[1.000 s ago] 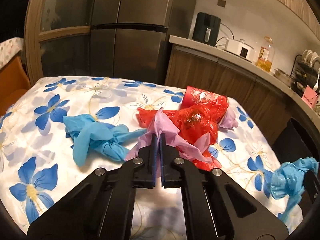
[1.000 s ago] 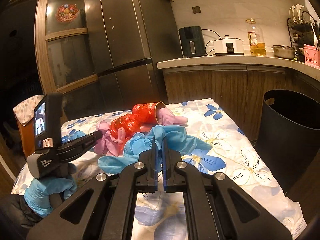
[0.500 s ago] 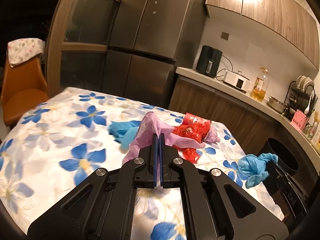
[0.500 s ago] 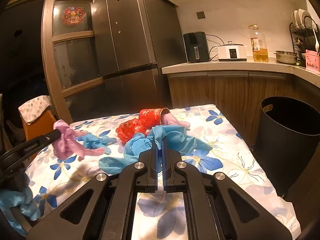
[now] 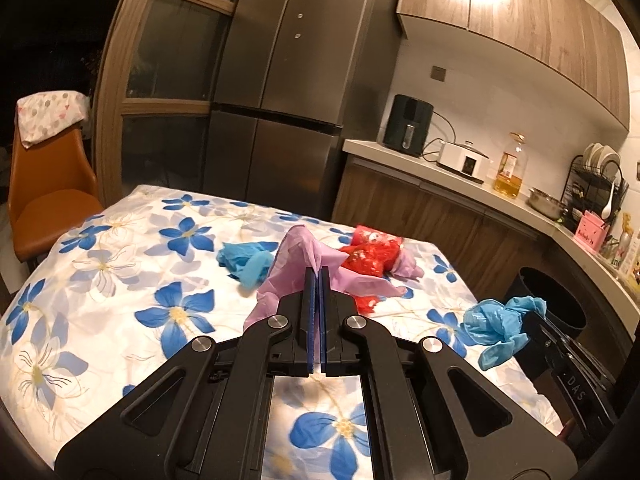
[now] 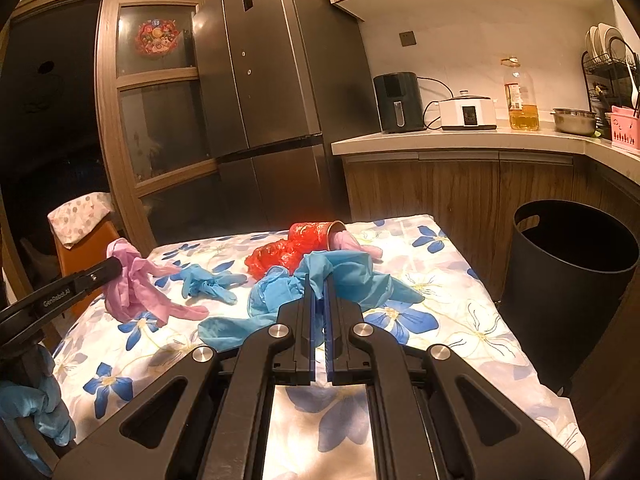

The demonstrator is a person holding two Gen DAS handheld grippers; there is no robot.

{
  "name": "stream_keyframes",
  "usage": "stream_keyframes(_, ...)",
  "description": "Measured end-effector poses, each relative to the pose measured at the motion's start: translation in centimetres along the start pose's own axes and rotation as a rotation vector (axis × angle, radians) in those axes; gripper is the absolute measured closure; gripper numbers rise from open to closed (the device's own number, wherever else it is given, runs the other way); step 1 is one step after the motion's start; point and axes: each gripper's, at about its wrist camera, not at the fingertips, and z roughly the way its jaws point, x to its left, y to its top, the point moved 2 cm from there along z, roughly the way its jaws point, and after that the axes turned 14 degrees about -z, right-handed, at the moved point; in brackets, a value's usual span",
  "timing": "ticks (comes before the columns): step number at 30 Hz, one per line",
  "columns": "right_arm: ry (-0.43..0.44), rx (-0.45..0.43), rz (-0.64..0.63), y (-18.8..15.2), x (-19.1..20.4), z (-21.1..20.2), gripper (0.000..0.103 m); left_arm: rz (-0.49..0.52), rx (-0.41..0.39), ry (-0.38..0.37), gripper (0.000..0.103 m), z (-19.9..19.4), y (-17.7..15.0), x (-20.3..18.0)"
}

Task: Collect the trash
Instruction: 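Carry the pink and blue gloves over the black bin with both grippers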

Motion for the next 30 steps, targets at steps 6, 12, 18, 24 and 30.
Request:
stream_keyframes(6, -0.018, -0.007, 0.005, 0.0, -1.2, -0.6, 0.099, 0.031, 0.016, -0.045, 0.102, 0.6, -0.8, -2.8)
stream_keyframes(12, -0.062, -0.017, 0.017, 0.1, -3.4, -1.4, 0.099, 0.065, 0.042, -0.105, 0.102, 1.8, -1.5, -6.3)
stream_keyframes(18, -0.116, -0.027, 0.041, 0.2, -6.2, -2.1, 0.099, 0.114, 0.064, -0.177, 0.102, 2.9, -2.5, -10.6)
stream_keyframes(24, -0.182, -0.044, 0.056, 0.4, -9.2, -3.1, 0.099, 0.163, 0.074, -0.259, 0.102, 3.6, -3.4, -15.4)
stream_keyframes(30, -0.257, -0.059, 0.075, 0.6, -12.6, -4.3, 0.099, 0.197, 0.083, -0.339, 0.102, 4.4, -4.1, -20.3)
